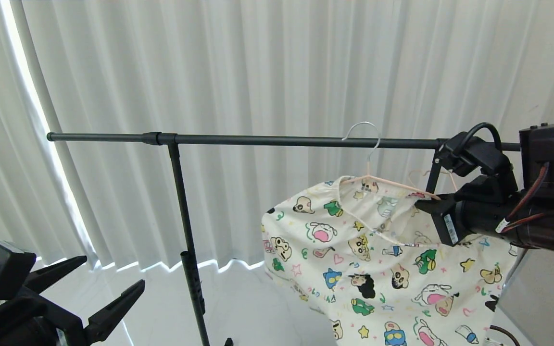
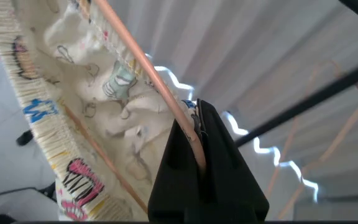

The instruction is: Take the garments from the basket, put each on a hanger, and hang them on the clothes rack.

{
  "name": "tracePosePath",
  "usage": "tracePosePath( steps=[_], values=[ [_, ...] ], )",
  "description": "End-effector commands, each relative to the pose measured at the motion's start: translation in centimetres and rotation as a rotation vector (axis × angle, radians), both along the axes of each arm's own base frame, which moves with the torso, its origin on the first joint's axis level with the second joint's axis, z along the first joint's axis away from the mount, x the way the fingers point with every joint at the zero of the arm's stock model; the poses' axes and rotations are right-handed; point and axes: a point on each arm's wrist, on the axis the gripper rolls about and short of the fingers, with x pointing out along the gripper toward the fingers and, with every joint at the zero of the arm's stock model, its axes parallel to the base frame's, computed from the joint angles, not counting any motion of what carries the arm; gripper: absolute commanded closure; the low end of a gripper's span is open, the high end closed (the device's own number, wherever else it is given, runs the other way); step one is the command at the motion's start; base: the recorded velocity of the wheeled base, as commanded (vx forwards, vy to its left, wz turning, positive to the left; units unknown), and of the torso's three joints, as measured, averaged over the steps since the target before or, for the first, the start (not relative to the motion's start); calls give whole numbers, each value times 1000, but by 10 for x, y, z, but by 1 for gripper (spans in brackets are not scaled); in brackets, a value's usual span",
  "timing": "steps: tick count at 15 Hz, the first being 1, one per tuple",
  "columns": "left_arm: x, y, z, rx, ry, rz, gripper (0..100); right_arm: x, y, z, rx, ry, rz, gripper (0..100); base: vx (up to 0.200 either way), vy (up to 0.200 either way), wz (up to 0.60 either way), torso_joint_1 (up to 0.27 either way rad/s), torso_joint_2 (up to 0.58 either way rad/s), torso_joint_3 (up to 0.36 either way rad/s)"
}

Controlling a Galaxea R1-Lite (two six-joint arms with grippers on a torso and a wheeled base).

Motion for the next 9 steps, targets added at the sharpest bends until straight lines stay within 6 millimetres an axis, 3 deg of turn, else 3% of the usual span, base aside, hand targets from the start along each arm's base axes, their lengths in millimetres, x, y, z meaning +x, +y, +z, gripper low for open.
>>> tracePosePath(
  steps=[1,6,9],
  values=[
    [0,0,1,3,-6,7,0,2,-7,-2,-24,17,-74,100,0,0,0,0,0,0],
    [21,5,-8,90,84,244,0,-8,-24,-8,-51,116,-354,100,0,0,0,0,0,0],
    [25,8,-10,160,100,353,0,0,-22,-14,-35,122,-478,100,0,0,0,0,0,0]
  ],
)
